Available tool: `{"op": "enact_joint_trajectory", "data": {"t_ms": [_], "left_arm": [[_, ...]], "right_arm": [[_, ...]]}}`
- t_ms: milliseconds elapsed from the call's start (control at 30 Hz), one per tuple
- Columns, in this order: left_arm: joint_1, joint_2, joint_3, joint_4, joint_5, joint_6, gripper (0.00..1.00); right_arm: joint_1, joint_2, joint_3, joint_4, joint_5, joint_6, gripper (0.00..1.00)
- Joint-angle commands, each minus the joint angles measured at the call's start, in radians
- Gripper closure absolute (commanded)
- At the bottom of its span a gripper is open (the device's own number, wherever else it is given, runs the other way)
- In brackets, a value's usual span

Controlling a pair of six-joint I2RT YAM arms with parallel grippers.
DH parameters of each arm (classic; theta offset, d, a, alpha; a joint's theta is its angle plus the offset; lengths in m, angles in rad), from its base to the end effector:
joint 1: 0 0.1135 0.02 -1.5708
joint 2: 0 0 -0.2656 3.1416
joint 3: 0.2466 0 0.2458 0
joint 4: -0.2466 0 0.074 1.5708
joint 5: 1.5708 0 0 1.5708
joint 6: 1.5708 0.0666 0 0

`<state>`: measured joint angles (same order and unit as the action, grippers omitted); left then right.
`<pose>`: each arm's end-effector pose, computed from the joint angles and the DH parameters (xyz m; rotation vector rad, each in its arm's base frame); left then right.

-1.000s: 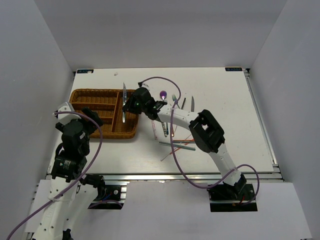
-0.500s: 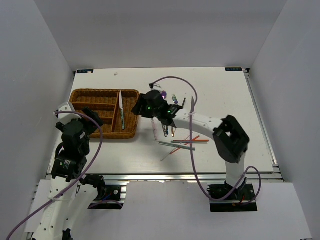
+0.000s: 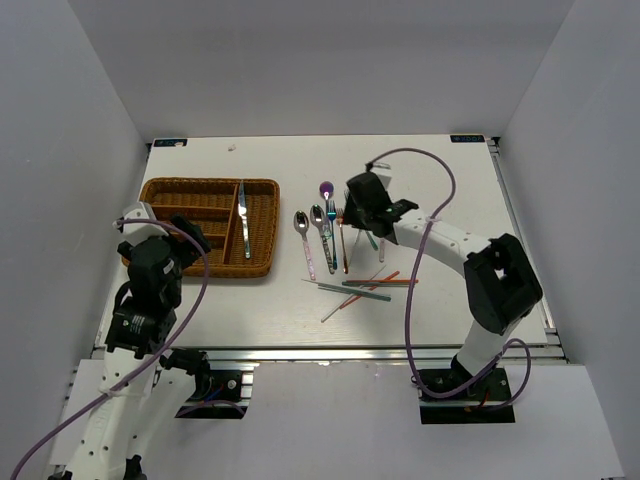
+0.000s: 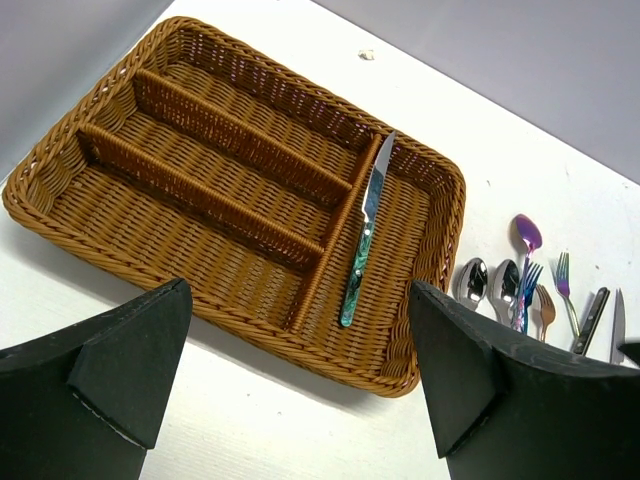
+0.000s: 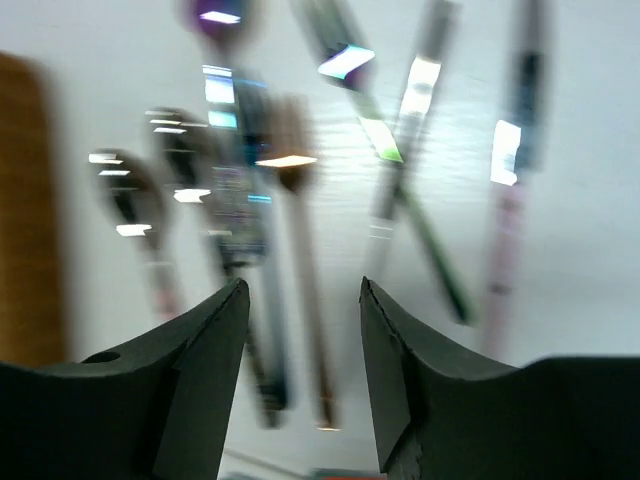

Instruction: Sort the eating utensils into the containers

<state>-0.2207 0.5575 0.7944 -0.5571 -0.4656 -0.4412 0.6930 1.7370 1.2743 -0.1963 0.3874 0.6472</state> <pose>0.1421 -0.0012 0.3263 -0.5125 1.7838 -0.0189 0.3325 0.2434 0.2397 0.1599 2.1867 0.3291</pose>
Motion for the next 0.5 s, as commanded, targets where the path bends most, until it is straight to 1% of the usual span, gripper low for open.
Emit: {"op": "enact_joint_trajectory", "data": {"t_ms": [0, 100, 200, 333, 467], "left_arm": [[0.000, 0.013, -0.003, 0.016, 0.024, 0.012, 0.02], [0.000, 0.038, 0.002, 0.014, 0.027, 0.013, 0.02], [-0.002, 0.050, 0.002, 0.014, 0.028, 0.013, 0.02], [0.000, 0.048, 0.000, 0.016, 0.030, 0.013, 0.02], [0.000, 0.056, 0.000, 0.017, 0.036, 0.015, 0.02]], "right_arm": [[-0.078, -0.059, -0.067, -0.071, 0.051, -0.044, 0.46], [-0.105, -0.048, -0.090, -0.087, 0.056, -0.084, 0.48], [-0.127, -0.008, -0.082, -0.114, 0.064, -0.106, 0.52], [-0.145, 0.042, -0.078, -0.101, 0.064, -0.119, 0.57], [-0.164, 0.090, -0.049, -0.103, 0.071, -0.138, 0.58]]}}
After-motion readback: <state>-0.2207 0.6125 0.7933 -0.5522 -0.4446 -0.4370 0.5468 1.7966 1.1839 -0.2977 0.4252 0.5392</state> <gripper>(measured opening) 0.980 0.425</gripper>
